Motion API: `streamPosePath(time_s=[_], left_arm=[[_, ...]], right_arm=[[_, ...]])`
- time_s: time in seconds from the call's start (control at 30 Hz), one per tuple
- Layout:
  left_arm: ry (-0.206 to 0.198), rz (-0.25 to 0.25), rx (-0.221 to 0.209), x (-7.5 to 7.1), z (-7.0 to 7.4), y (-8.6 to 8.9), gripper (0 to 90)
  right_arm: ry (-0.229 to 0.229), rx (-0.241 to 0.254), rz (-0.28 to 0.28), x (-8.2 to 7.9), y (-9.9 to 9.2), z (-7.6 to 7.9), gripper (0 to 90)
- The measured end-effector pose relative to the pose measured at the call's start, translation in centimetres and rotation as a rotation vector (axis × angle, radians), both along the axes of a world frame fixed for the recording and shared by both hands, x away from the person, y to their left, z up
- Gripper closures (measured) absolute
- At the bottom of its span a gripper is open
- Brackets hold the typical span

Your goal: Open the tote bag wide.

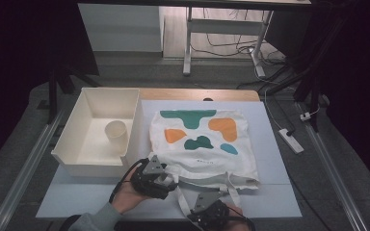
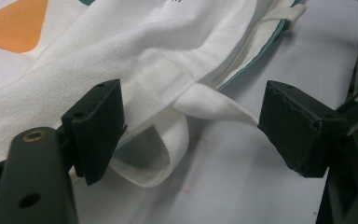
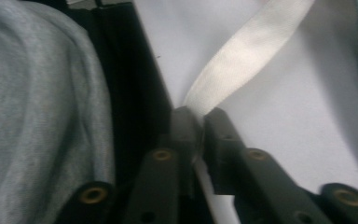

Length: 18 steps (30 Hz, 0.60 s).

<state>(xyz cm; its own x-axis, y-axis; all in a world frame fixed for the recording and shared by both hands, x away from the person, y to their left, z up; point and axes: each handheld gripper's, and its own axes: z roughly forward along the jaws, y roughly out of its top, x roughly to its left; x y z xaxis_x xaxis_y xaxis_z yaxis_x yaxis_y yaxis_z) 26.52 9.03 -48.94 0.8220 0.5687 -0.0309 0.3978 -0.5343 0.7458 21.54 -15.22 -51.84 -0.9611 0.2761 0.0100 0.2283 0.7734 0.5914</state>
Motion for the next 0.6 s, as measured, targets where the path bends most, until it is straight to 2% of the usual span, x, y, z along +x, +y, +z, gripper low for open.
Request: streamPosePath(time_s=[0.03, 0.13, 0.23, 0.3, 0.43, 0.47, 0.5, 0.6], left_arm=[[0.0, 0.0, 0.0, 0.0, 0.0, 0.0, 22.3], [-0.002, 0.001, -0.002, 0.0, 0.1, 0.1, 22.2], [-0.002, 0.004, -0.01, -0.1, 0.1, 0.1, 22.2], [-0.005, 0.001, -0.01, -0.2, 0.2, 0.2, 22.2], [-0.007, 0.001, -0.018, -0.4, 0.4, 0.4, 22.2], [-0.008, 0.003, -0.024, -0.4, 0.4, 0.4, 22.2], [-0.009, 0.002, -0.028, -0.6, 0.5, 0.4, 22.2], [-0.012, 0.003, -0.025, -0.6, 0.5, 0.4, 22.2]], right_arm=[[0.009, 0.003, 0.009, 0.1, 0.0, 0.0, 87.2], [0.005, 0.007, 0.021, 0.0, -0.1, 0.2, 89.0], [-0.028, 0.034, 0.019, 0.1, -0.4, 1.1, 89.2], [-0.065, 0.061, 0.008, 0.3, -0.9, 1.9, 89.3], [-0.12, 0.115, -0.044, 1.1, -2.1, 3.8, 89.3], [-0.12, 0.115, -0.044, 1.1, -2.1, 3.8, 89.3], [-0.164, 0.147, -0.064, 1.7, -2.6, 4.9, 89.3], [-0.243, 0.198, -0.102, 2.6, -3.4, 6.8, 89.3]])
